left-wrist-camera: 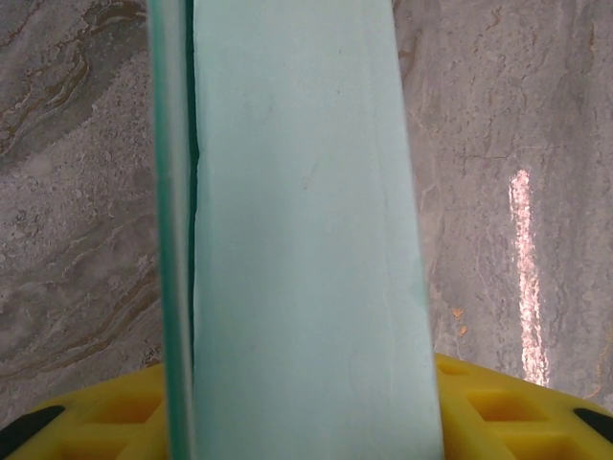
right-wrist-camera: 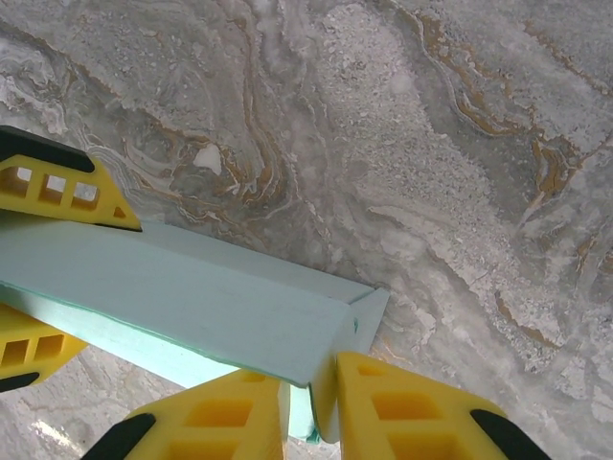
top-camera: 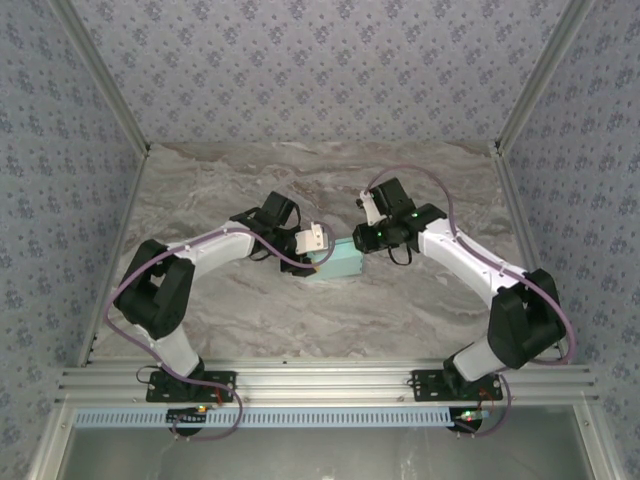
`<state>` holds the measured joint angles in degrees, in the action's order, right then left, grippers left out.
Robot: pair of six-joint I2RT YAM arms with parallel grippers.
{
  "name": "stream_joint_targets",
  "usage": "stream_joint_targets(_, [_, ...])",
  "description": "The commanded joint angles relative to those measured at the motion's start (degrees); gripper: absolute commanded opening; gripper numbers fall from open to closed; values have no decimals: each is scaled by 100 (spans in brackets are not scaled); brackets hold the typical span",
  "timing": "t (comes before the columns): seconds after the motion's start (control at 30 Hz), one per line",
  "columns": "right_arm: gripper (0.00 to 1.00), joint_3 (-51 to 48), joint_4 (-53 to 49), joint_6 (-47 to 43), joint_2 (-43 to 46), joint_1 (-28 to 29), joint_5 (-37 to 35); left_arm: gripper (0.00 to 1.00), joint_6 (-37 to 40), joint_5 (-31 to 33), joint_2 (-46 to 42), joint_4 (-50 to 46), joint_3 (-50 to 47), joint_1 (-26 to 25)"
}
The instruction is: Fold the paper box
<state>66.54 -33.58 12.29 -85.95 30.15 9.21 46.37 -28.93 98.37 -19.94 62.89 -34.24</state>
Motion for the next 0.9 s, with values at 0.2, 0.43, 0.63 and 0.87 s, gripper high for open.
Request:
stream_joint_targets(0.2, [13, 394, -352, 472, -206, 146, -99, 51, -50, 127, 60, -280, 104, -131])
stream_joint_targets(0.43, [12, 464, -454, 870, -274, 206, -104, 52, -111, 221, 52, -269, 92, -144])
stream_joint_targets(0.63, [12, 584, -537, 971, -326, 254, -220, 53, -113, 221, 95, -260, 94, -138])
stream_joint_targets(0.87, [12, 829, -821, 1138, -467, 271, -227, 54, -106, 266, 121, -271, 78, -140])
